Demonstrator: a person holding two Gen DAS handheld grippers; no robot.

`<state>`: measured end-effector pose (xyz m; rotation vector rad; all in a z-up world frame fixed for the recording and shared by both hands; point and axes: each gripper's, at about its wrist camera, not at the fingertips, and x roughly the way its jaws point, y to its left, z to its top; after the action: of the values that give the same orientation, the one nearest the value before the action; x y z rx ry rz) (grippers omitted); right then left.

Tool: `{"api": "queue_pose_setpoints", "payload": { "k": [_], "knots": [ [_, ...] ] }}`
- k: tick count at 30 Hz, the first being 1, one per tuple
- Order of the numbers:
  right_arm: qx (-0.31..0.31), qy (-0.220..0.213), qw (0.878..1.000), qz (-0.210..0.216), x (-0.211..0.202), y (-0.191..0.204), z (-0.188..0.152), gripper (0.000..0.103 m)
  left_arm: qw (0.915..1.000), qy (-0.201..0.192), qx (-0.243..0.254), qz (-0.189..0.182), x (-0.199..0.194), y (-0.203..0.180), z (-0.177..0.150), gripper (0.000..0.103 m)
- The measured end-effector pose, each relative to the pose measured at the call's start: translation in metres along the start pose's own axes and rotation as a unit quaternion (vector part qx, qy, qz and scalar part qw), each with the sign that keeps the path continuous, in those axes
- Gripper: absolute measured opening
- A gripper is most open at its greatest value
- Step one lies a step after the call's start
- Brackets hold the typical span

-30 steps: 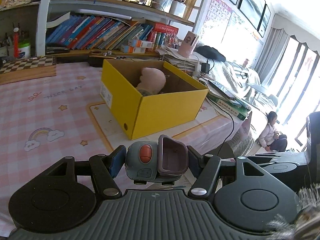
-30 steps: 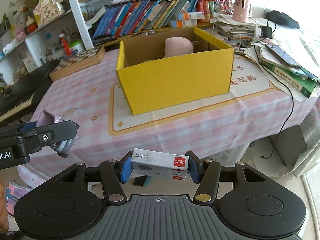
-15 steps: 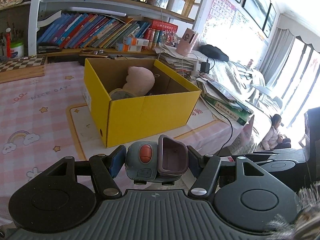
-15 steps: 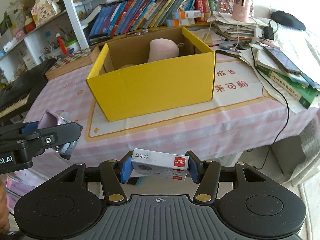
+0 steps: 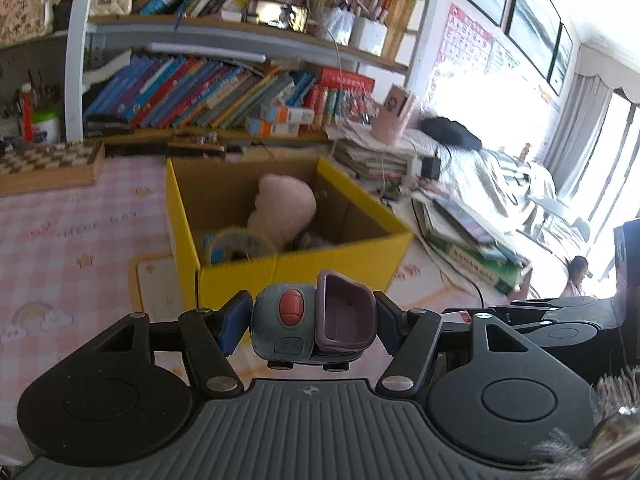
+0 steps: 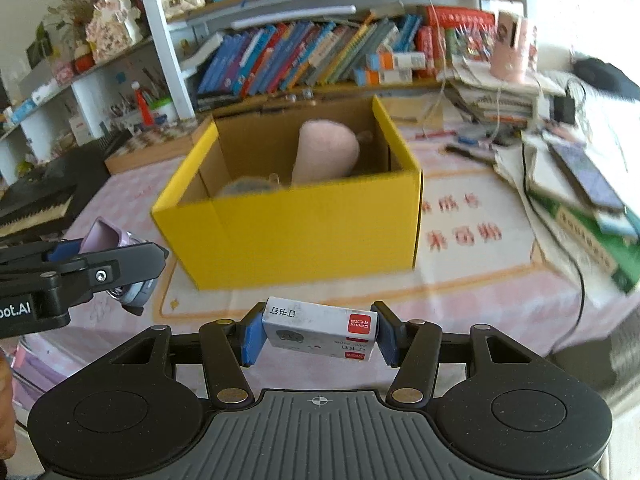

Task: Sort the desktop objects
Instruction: 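Lower both tools into the box and open both grippers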

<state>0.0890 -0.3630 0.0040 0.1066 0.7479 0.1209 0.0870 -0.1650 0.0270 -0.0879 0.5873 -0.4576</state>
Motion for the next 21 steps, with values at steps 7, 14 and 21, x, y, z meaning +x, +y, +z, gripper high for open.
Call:
{"api": "queue_pose_setpoints", "payload": {
  "k": [7,14,21],
  "knots": [
    [-0.025,-0.057,0.998,0.015,0.006,-0.01,0.052,0.056,0.9989,-0.036,0.02,0.022,0.017,0.001,0.036,0.062],
    [-0.075,-0.075,0.994,0.013,0.038,-0.01,0.098,0.055,0.9978,-0.034,0.038,0.043,0.063,0.01,0.065,0.062],
    [-0.13,-0.042,0.991,-0.002,0.092,0.001,0.116,0.056,0.9933,-0.009,0.079,0.084,0.113,0.007,0.071,0.062]
  ]
}}
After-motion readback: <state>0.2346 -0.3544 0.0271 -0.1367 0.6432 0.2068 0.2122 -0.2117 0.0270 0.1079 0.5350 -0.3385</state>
